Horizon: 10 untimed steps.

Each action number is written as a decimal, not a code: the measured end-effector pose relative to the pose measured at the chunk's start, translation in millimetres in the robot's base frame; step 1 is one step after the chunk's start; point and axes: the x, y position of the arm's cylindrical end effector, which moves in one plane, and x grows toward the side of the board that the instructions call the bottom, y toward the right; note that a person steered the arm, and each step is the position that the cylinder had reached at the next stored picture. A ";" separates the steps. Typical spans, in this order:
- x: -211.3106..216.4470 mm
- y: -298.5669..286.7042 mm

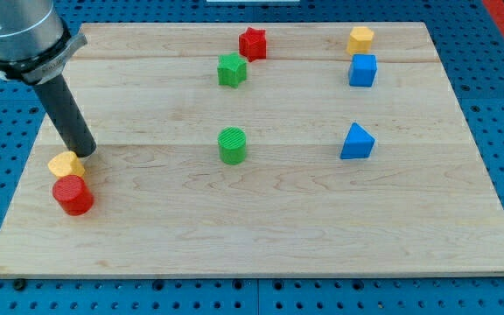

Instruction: Place the red star to the left of the green star

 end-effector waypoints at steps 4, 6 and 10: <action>-125.7 265.0; -222.0 262.2; -182.7 83.3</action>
